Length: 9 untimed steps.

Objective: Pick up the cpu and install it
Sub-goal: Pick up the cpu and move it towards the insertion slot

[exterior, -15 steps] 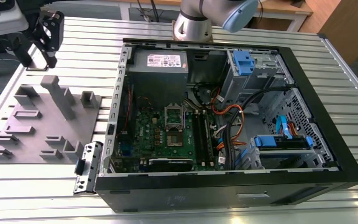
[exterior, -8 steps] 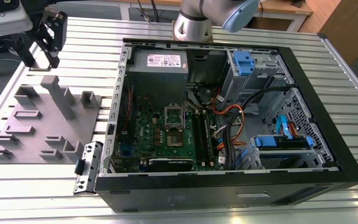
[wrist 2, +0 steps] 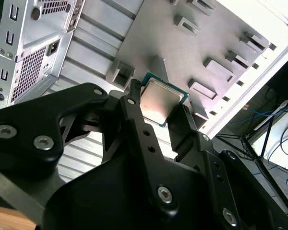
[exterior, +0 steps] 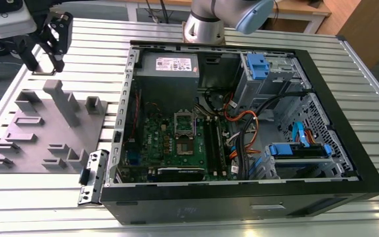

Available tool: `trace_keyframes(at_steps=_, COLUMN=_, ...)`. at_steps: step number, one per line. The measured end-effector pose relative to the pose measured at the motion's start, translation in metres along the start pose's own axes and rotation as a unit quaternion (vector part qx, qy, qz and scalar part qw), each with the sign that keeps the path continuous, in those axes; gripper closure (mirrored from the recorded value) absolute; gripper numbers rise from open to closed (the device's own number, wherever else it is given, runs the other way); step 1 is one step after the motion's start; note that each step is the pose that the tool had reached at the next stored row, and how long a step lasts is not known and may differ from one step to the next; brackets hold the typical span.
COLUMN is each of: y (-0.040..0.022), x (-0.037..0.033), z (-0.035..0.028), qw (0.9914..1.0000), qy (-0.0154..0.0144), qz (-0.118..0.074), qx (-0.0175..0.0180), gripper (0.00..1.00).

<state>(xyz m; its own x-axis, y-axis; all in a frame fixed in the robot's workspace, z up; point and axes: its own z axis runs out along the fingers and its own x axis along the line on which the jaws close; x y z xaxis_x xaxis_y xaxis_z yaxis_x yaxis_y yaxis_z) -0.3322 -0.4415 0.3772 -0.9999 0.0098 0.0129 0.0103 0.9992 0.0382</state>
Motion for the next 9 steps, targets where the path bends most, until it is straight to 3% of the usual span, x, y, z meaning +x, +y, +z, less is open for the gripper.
trace_keyframes(at_steps=9, y=0.0001, x=-0.0078, z=-0.0001, qw=1.0, qy=0.0, qz=0.0, qx=0.0, gripper=0.53)
